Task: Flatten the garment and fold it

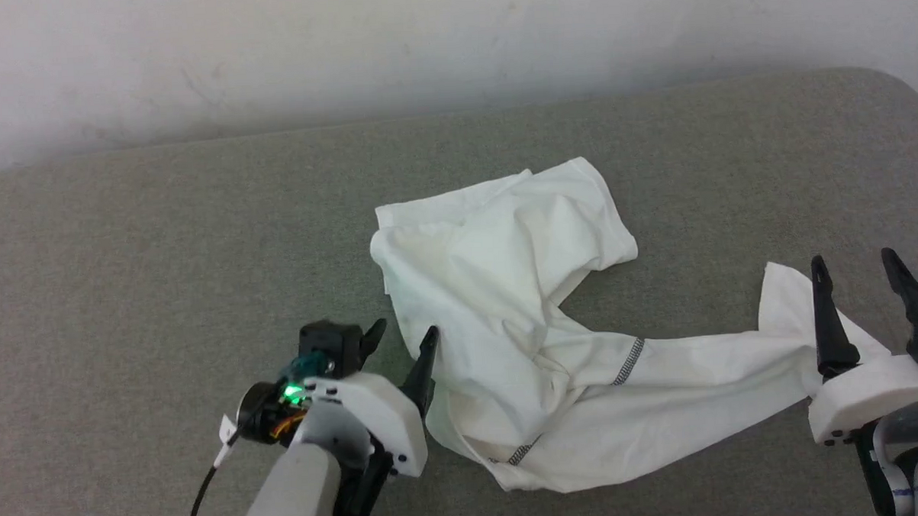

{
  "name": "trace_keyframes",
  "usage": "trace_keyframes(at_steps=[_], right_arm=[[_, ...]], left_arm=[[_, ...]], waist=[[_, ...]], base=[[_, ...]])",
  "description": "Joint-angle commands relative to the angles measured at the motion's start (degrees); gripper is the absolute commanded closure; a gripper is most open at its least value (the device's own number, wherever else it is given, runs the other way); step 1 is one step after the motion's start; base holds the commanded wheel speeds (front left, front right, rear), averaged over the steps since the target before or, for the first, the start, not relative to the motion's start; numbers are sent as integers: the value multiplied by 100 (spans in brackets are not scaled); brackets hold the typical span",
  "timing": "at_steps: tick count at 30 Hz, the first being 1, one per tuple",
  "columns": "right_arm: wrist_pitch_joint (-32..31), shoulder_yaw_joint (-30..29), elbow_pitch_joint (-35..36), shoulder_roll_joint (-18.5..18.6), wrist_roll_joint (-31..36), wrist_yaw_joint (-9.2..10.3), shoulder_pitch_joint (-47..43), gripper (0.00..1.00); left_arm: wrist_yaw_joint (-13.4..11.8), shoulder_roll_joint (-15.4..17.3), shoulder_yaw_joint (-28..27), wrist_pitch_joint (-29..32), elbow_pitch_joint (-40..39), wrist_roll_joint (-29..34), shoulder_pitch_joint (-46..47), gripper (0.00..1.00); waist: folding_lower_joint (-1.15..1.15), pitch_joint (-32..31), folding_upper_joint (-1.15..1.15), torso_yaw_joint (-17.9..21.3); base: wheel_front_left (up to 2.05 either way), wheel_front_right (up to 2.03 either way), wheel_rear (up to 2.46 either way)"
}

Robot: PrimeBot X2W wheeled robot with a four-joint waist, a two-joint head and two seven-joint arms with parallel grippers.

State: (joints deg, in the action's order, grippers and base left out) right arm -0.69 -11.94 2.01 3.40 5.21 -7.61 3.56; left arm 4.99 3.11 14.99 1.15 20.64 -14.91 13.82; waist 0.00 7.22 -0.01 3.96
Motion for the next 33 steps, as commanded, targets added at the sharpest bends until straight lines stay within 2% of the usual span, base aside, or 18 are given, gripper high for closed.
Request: trace_keyframes(at_steps=[1,8,9,10,11,12,15,18,25,29,33], right_arm=[[61,18,-10,-28,21,12,39,0],[231,160,-271,-49,-69,12,-10,0],[247,179,-310,-50,-90,12,-14,0],[247,179,-310,-50,-90,12,-14,0],[264,197,-343,-50,-108,12,-12,0],[278,213,-375,-50,-127,12,-8,0],[299,255,-468,-51,-149,12,-13,0],[307,275,-520,-51,-147,12,-38,0],[246,227,-554,-52,-153,12,-192,0],[202,261,-580,-52,-164,12,-288,0],[116,312,-634,-52,-189,12,-348,0]], left_arm=[[5,-5,40,328,180,-35,278,0],[-134,114,169,1232,996,101,850,0],[-124,138,209,1328,1101,122,867,38],[-124,138,209,1328,1101,122,867,38],[-105,150,235,1368,1170,119,874,91],[-84,156,246,1352,1204,101,869,100],[-50,174,183,1118,1206,-12,788,100],[-128,228,13,670,1026,-101,671,100],[-551,478,-608,-306,-69,-291,159,100],[-897,652,-933,-414,-818,-312,-387,100],[-1071,690,-1025,-74,-1169,-421,-1048,100]], waist=[[0,192,1,173],[0,405,1,336],[0,413,1,339],[0,413,1,339],[0,416,1,338],[0,409,1,329],[0,313,1,232],[0,166,1,76],[0,-130,1,-497],[0,-207,1,-861],[0,-242,1,-1166]], base=[[0,0,0],[0,0,0],[0,0,0],[0,0,0],[0,0,0],[0,0,0],[0,0,0],[0,0,0],[0,0,0],[0,0,0],[0,0,0]])
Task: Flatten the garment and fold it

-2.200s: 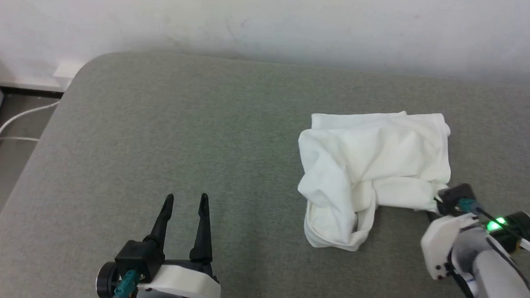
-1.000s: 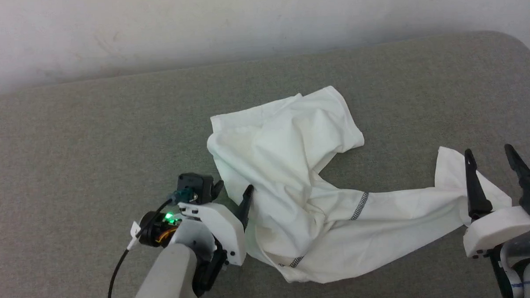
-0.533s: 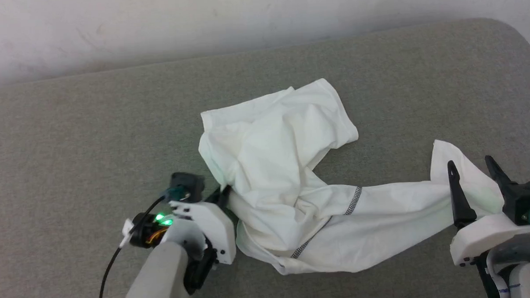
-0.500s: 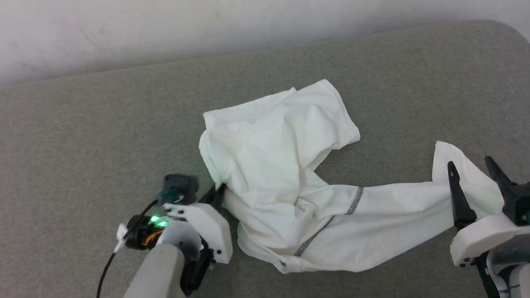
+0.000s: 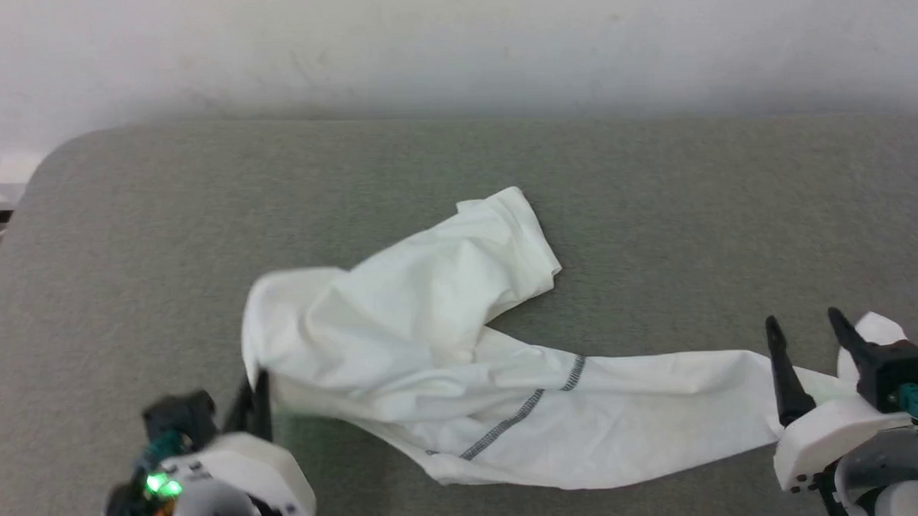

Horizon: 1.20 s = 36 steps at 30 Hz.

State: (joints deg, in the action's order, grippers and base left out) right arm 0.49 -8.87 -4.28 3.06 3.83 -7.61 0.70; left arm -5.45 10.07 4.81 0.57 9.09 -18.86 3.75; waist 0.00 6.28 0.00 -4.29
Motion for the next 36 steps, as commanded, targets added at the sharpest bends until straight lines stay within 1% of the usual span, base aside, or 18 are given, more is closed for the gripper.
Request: trace_keyframes(at_steps=[1,4,5,6,7,9,11,13,15,17,19,23,28,32,33,34,36], right_arm=[[-37,39,-37,-18,-55,12,-72,0],[-151,162,-158,-18,-29,12,-94,0],[-169,194,-187,-18,-23,12,-89,0],[-175,228,-201,-18,-22,12,-72,0],[-175,270,-201,-18,-13,12,-46,0],[-182,392,-185,-18,-55,12,37,0],[-291,673,-164,-6,-145,12,149,0],[-541,1080,-173,77,-360,12,288,0],[-957,1545,-264,245,-646,12,442,0],[-1395,1980,-413,427,-983,12,641,0],[-1785,2349,-650,665,-1175,12,865,0],[-2355,2778,-1288,927,-1500,12,1303,0],[-2633,3119,-2067,1026,-1664,12,1740,0],[-2677,3422,-2586,1099,-1797,12,1872,0],[-2664,3472,-2693,1123,-1823,12,1883,46],[-2626,3503,-2781,1140,-1846,12,1896,100],[-2482,3477,-2923,1172,-1855,12,1927,100]], left_arm=[[-32,-34,62,149,-20,-46,-197,100],[89,-124,340,571,113,-118,-504,100],[111,-170,381,559,144,-140,-524,90],[107,-195,403,457,162,-116,-513,4],[124,-221,418,302,166,-98,-480,0],[176,-299,409,-119,155,-114,-386,0],[250,-317,447,-624,113,-15,-263,0],[308,-315,502,-1115,68,124,-158,0],[381,-304,590,-1372,6,277,-81,0],[421,-333,652,-1484,-76,382,-38,0],[482,-371,718,-1527,-97,445,-17,0],[533,-479,818,-1551,-57,504,19,0],[548,-588,834,-1554,-108,536,-1,0],[560,-629,819,-1555,-93,579,-26,0],[563,-636,813,-1555,-83,588,-28,0],[561,-641,794,-1555,-80,597,-31,0],[549,-650,743,-1555,-78,611,-31,0]], waist=[[0,-153,0,-401],[0,-163,0,-552],[0,-166,0,-594],[0,-166,0,-630],[0,-166,0,-666],[0,-175,0,-749],[0,-180,0,-833],[0,-187,0,-917],[0,-191,0,-1010],[0,-184,0,-1117],[0,-162,0,-1245],[0,-99,0,-1517],[0,12,0,-1739],[0,71,0,-1777],[0,78,0,-1770],[0,83,0,-1746],[0,77,0,-1669]], base=[[0,0,0],[0,0,0],[0,0,0],[0,0,0],[0,0,0],[0,0,0],[0,0,0],[0,0,0],[0,0,0],[0,0,0],[0,0,0],[0,0,0],[0,0,0],[0,0,0],[0,0,0],[0,0,0],[0,0,0]])
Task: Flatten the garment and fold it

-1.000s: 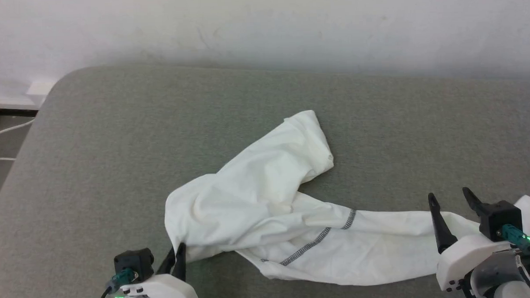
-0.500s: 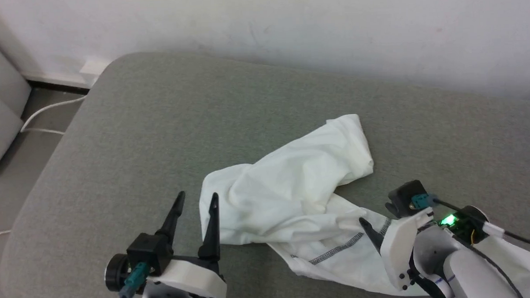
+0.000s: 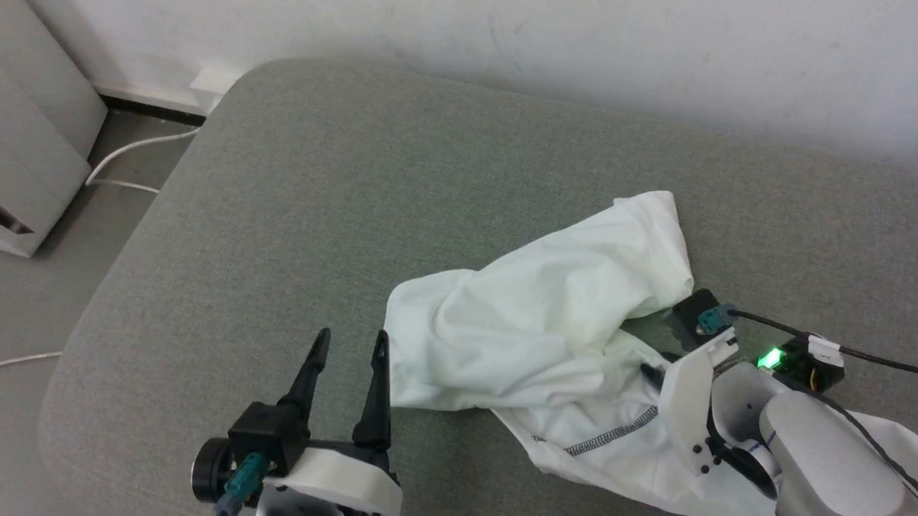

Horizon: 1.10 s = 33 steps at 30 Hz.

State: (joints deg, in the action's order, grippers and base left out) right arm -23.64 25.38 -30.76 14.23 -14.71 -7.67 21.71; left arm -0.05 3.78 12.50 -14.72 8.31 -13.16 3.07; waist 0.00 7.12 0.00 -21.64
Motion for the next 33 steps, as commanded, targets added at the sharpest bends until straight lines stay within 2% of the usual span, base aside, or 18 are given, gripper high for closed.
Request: trace_keyframes(at_steps=[1,4,8,12,16,18,19,20,24,25,26,30,33], right_arm=[[23,17,-325,71,16,19,-157,100],[307,-214,-349,83,-15,19,-145,100],[518,-804,-44,203,-125,19,-255,100],[450,-1731,560,409,-58,19,-595,100],[107,-2733,1178,554,268,19,-1088,100],[-112,-3175,1378,518,463,19,-1302,100],[-112,-3175,1378,518,463,19,-1302,100],[-334,-3485,1513,400,675,19,-1479,100],[-723,-3625,1564,92,950,19,-1742,100],[-683,-3643,1588,22,1017,19,-1749,78],[-582,-3659,1626,-55,1086,19,-1732,0],[133,-3542,1974,-395,1127,19,-1553,0],[642,-3451,2342,-504,1172,19,-1527,0]], left_arm=[[11,-25,-48,-27,2,50,37,0],[33,-29,-106,-27,24,87,13,0],[65,-16,-213,-28,23,136,-31,0],[116,-2,-308,-28,15,171,-73,0],[170,-10,-356,-28,4,192,-70,0],[210,-15,-355,-28,24,209,-34,0],[210,-15,-355,-28,24,209,-34,0],[240,-23,-336,-28,57,225,23,0],[280,-41,-291,-28,154,224,139,0],[290,-44,-264,-28,203,229,161,0],[299,-47,-240,-28,256,237,184,0],[347,-55,-179,-17,518,141,267,0],[412,-63,-38,278,655,38,448,0]], waist=[[0,-21,0,119],[0,-106,0,333],[0,-250,0,712],[0,-353,0,1154],[0,-377,0,1561],[0,-346,0,1715],[0,-346,0,1715],[0,-304,0,1832],[0,-194,0,1993],[0,-170,0,2027],[0,-149,0,2066],[0,-114,0,2253],[0,-98,0,2370]], base=[[0,0,0],[0,0,0],[0,0,0],[0,0,0],[0,0,0],[0,0,0],[0,0,0],[0,0,0],[0,0,0],[0,0,0],[0,0,0],[0,0,0],[0,0,0]])
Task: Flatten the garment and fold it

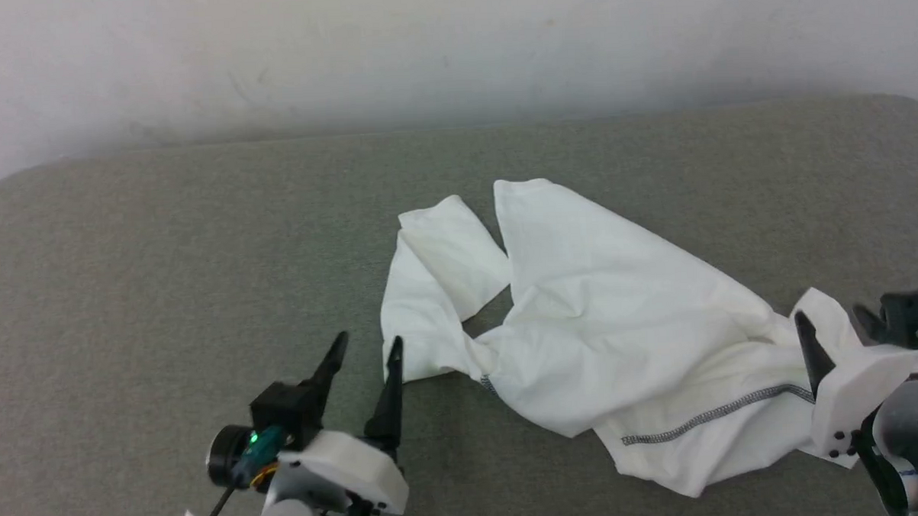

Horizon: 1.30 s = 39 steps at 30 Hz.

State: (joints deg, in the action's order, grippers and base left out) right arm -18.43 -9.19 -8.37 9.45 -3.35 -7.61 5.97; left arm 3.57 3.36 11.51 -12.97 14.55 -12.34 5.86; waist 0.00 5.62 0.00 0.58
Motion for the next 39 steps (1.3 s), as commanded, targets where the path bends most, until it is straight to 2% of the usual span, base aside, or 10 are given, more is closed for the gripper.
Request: trace_keyframes(at_steps=[1,6,11,17,18,19,20,28,34,39], right_arm=[[121,7,103,-26,36,12,47,0],[627,98,654,-218,92,12,-86,0],[819,246,925,-387,160,12,-182,0],[962,295,919,-515,169,12,-229,0],[986,294,904,-530,169,12,-231,0],[1006,297,888,-545,165,12,-234,0],[1019,302,867,-556,163,12,-239,0],[1103,348,824,-591,220,12,-268,0],[1114,352,912,-586,262,12,-335,0],[1114,346,1008,-581,274,12,-413,0]], left_arm=[[50,-20,61,104,31,-43,169,0],[53,-35,390,1099,203,-233,704,0],[-439,-41,559,2203,596,-80,1317,0],[-766,110,540,2575,1239,159,1800,0],[-777,130,504,2519,1304,143,1842,18],[-761,143,464,2439,1350,101,1872,87],[-722,156,422,2340,1378,44,1893,100],[-452,335,-53,993,967,-416,1704,100],[-543,482,-301,316,-173,-516,981,100],[-764,600,-578,41,-1507,-508,341,100]], waist=[[0,52,0,148],[0,131,0,358],[0,310,0,639],[0,545,0,774],[0,567,0,770],[0,585,0,761],[0,597,0,737],[0,400,0,342],[0,148,0,-8],[0,46,0,-240]], base=[[0,0,0],[0,0,0],[0,0,0],[0,0,0],[0,0,0],[0,0,0],[0,0,0],[0,0,0],[0,0,0],[0,0,0]])
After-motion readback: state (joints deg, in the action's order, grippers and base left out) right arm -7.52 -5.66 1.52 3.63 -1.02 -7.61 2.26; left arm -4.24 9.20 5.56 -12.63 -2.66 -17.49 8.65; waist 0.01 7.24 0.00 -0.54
